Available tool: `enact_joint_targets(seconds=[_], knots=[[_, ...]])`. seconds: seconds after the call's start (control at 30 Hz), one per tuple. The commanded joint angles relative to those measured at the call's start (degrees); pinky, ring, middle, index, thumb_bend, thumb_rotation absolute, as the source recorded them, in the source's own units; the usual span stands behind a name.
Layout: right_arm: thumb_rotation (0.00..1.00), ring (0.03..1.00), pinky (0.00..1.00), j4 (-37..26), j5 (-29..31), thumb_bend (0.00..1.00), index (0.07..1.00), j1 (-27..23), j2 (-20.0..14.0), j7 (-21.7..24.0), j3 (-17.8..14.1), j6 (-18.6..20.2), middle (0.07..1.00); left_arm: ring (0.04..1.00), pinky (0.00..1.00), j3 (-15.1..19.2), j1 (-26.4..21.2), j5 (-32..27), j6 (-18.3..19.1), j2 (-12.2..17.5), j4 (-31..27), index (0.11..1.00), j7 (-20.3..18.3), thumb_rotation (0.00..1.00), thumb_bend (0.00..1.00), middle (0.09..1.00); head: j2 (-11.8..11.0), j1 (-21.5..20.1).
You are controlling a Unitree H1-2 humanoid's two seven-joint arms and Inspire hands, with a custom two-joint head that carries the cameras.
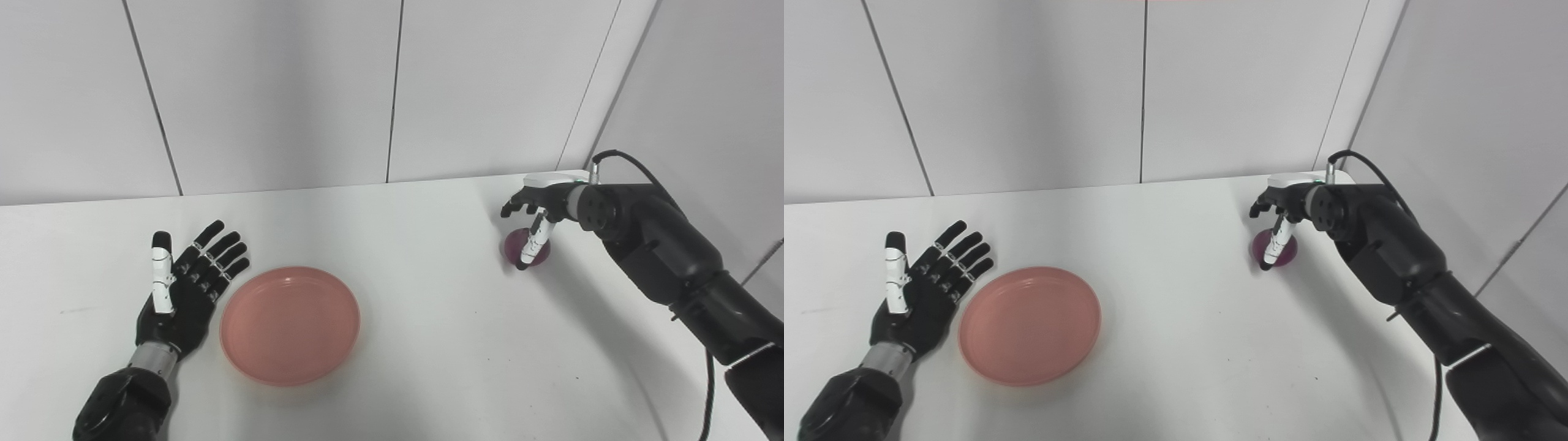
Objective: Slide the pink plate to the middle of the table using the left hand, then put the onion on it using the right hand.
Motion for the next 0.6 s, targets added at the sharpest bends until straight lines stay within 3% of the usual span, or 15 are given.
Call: enact_joint_targets(seconds=[0.0,0.17,0.57], knots=[[0.15,0.871,0.72,-0.39,-1.62,1.00,0.863,-2.64,-1.24,-0.42,-0.51,-0.64,0.913,0.823,0.83,-0.16,4.13,1.98,4.93,0.50,3.73,0.802,2.71,0.89,0.75,0.773,0.00,0.05],[0.10,0.865,0.70,0.09,-1.74,1.00,0.872,-2.88,-1.12,-0.02,-0.62,-0.59,0.919,0.817,0.82,-0.17,4.09,2.04,4.82,0.39,3.85,0.799,2.93,0.89,0.74,0.769,-0.07,0.15],[0.10,0.865,0.66,1.14,-2.50,1.00,0.876,-2.60,-0.65,0.34,0.60,-2.09,0.940,0.820,0.82,-0.26,4.51,1.99,5.19,0.25,3.17,0.806,3.02,0.89,0.74,0.777,0.07,0.52]])
